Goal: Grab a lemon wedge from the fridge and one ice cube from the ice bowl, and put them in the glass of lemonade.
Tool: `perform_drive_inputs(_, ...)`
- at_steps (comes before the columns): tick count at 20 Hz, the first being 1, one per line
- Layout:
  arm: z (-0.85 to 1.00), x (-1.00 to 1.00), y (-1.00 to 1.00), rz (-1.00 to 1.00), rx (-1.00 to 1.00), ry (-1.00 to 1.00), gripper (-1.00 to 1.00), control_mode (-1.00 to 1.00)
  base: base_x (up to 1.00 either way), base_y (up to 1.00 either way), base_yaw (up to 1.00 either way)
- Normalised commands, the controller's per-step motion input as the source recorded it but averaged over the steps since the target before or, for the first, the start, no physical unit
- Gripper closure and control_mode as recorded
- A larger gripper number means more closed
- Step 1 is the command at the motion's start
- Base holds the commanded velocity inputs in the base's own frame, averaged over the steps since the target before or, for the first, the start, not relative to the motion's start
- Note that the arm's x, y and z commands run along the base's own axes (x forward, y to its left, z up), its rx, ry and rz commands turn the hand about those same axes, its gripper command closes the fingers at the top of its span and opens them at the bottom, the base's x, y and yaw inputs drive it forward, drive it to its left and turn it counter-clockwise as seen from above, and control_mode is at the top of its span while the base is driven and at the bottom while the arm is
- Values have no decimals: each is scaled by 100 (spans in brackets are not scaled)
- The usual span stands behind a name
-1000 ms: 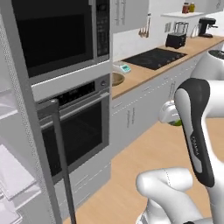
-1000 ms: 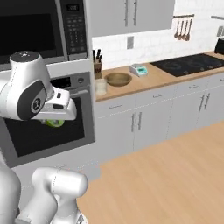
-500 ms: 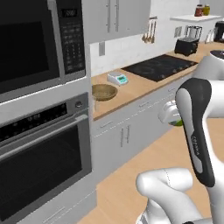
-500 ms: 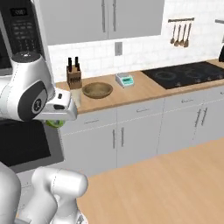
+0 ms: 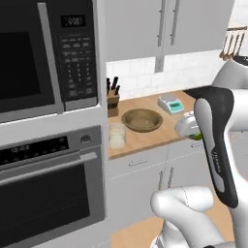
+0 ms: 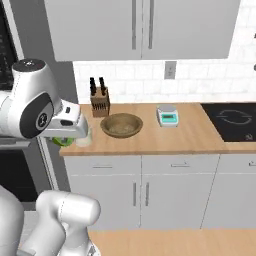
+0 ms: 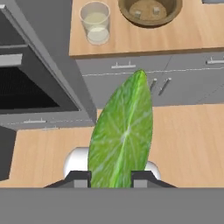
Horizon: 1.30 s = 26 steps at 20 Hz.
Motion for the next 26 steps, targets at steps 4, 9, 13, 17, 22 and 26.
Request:
perform_drive_inputs(4,0,0,0,0,0,0,100,100,56,-94,45)
perform_drive_inputs(9,0,0,0,0,0,0,100,100,43,-14,37)
perform_drive_inputs(13,0,0,0,0,0,0,100,100,73,-28,31)
perform_drive_inputs(17,0,0,0,0,0,0,100,100,63,-56,14)
perform_drive_inputs(22,0,0,0,0,0,0,100,100,68,-27,1)
perform_drive_inputs(26,0,0,0,0,0,0,100,100,51,-11,1)
